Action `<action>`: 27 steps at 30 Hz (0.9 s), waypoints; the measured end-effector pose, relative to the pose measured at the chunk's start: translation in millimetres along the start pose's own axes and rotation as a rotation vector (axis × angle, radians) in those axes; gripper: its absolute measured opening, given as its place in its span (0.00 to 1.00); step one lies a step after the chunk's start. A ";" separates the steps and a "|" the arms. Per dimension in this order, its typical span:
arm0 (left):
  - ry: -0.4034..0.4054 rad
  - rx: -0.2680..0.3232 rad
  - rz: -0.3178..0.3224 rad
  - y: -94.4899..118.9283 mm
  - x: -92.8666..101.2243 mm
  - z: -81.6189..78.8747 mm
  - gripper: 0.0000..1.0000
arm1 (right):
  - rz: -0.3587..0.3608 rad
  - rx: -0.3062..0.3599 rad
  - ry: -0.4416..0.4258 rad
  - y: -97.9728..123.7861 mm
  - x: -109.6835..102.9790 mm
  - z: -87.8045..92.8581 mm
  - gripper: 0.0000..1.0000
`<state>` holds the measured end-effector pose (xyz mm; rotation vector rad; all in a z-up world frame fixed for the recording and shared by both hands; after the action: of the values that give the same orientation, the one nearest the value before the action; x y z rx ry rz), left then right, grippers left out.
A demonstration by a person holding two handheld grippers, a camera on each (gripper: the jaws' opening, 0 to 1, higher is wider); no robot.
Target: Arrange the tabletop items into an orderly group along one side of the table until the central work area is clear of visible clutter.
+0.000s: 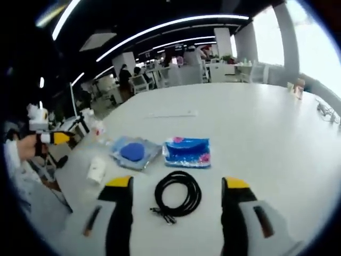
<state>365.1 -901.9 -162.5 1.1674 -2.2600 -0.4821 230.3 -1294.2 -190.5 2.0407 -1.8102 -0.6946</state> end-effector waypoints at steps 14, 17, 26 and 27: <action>0.011 -0.008 -0.003 18.8 -31.2 4.0 0.94 | 0.018 0.017 -0.021 -0.7 -15.8 2.8 0.65; 0.013 -0.006 -0.008 20.8 -34.6 4.2 0.94 | 0.019 0.017 -0.033 -0.9 -16.8 2.3 0.65; 0.029 -0.003 -0.010 15.3 -32.9 2.7 0.93 | 0.012 0.009 -0.021 -4.8 -14.6 -6.4 0.65; 0.032 -0.002 -0.010 14.1 -32.8 2.6 0.93 | 0.011 0.006 -0.020 -5.5 -14.5 -7.5 0.65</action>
<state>370.2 -866.8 -166.8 1.1777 -2.2268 -0.4659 237.9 -1279.7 -185.2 2.0327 -1.8353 -0.7096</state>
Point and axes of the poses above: the point that each gripper's makers call its tool centre point, and the gripper's own axes: y roughly backward along the fingers, x roughly to its right, z roughly out of its underside, the point moved 9 cm from there along y, roughly backward along the fingers, and after that the axes turned 5 degrees about y, right-handed, at the moved point
